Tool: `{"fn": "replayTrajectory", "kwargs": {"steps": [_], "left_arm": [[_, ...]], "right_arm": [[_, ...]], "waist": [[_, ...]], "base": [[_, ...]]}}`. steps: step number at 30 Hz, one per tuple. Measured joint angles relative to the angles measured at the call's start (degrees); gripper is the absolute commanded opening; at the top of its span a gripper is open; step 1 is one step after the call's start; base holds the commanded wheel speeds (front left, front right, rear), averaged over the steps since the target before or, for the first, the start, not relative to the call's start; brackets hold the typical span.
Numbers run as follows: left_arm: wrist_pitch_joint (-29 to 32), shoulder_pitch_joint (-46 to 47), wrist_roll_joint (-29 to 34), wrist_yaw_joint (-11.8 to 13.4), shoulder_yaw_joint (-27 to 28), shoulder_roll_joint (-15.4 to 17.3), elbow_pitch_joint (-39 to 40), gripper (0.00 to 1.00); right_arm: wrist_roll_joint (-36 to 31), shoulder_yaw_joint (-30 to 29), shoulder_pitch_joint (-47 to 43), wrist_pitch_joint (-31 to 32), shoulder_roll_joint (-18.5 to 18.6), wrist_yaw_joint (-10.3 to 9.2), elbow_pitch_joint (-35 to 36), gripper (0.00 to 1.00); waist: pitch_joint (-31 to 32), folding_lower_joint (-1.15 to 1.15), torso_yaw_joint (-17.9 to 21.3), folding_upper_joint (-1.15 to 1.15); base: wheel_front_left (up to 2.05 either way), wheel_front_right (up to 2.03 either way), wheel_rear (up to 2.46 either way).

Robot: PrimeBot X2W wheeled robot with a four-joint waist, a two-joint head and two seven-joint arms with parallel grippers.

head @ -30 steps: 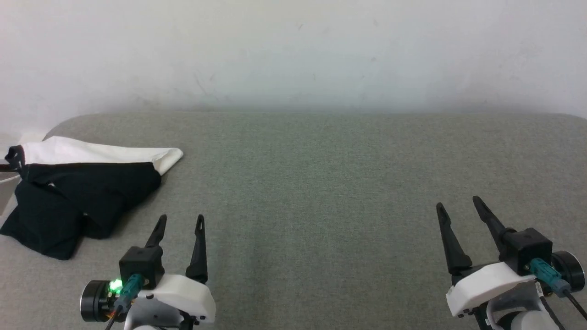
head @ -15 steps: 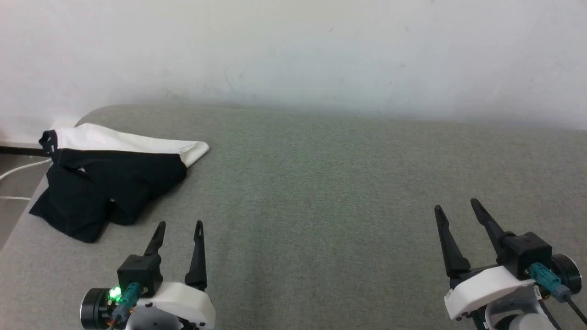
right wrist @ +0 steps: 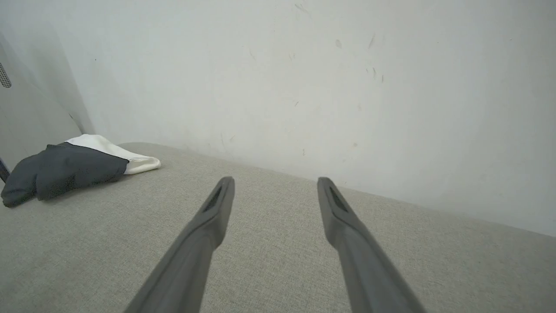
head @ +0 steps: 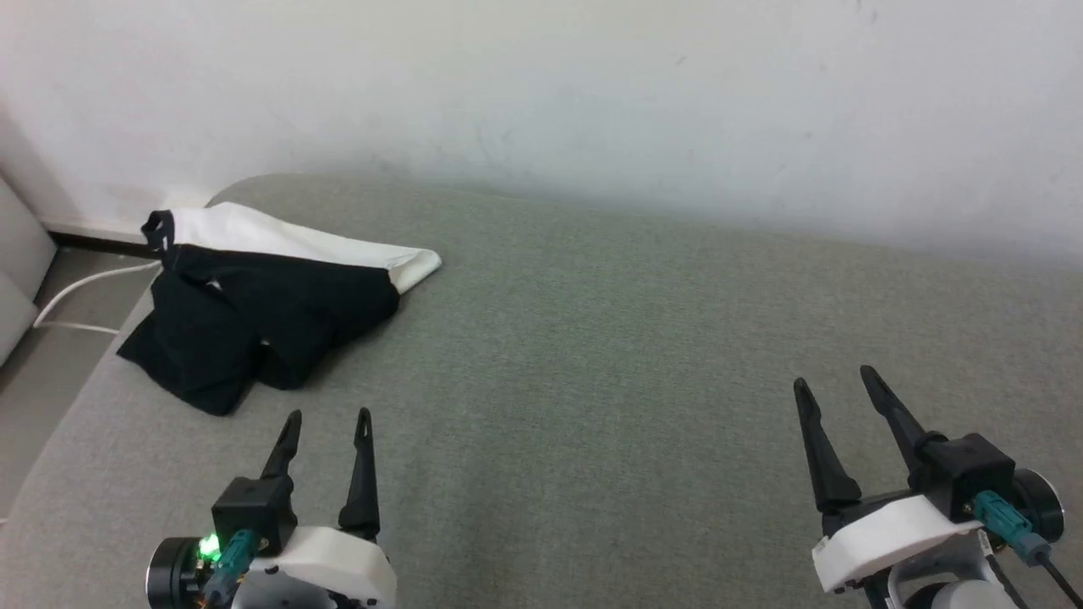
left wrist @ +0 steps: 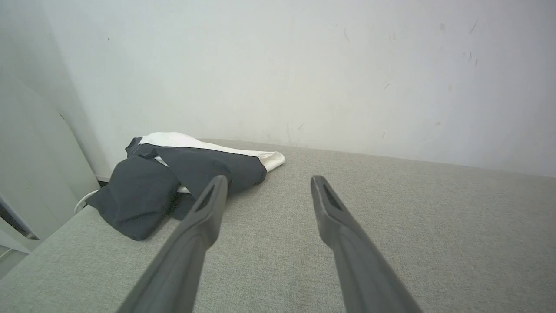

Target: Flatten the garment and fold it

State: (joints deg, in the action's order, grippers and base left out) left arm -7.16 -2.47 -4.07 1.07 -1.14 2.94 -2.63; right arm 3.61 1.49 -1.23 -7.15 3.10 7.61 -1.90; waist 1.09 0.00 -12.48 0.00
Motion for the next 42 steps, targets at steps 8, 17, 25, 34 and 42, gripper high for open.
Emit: {"fn": "replayTrajectory", "kwargs": {"steps": [8, 17, 25, 34, 42], "left_arm": [[-0.94, -0.62, -0.36, 0.04, -0.10, 0.00, -0.07, 1.00], [-1.90, -1.02, -0.44, 0.08, -0.21, 0.00, -0.19, 1.00], [-2.89, -1.91, -0.54, 0.10, -0.25, 0.00, -0.26, 1.00], [-4.02, -2.19, -1.49, 0.57, -0.55, 0.00, -0.40, 1.00], [-4.98, -2.44, -1.90, 0.77, -0.85, -0.01, -0.73, 1.00]], "right_arm": [[-0.01, 0.89, -0.02, -0.73, 0.00, 0.00, -0.49, 1.00], [0.01, 1.75, -0.39, -2.00, -0.01, 0.00, -1.04, 1.00], [0.60, 2.63, -0.58, -2.96, -0.01, 0.00, -1.71, 1.00], [1.44, 3.55, -0.60, -4.03, -0.01, 0.00, -2.61, 1.00], [1.65, 4.26, -0.60, -4.82, -0.03, 0.00, -3.30, 1.00]], "waist": [[0.20, 0.00, -2.74, 0.00], [0.55, 0.00, -5.98, 0.00], [0.86, 0.00, -8.95, 0.00], [1.06, 0.00, -11.93, 0.00], [1.16, 0.00, -14.03, 0.00]], "base": [[0.00, 0.00, 0.00], [0.00, 0.00, 0.00], [0.00, 0.00, 0.00], [0.00, 0.00, 0.00], [0.00, 0.00, 0.00]]}}
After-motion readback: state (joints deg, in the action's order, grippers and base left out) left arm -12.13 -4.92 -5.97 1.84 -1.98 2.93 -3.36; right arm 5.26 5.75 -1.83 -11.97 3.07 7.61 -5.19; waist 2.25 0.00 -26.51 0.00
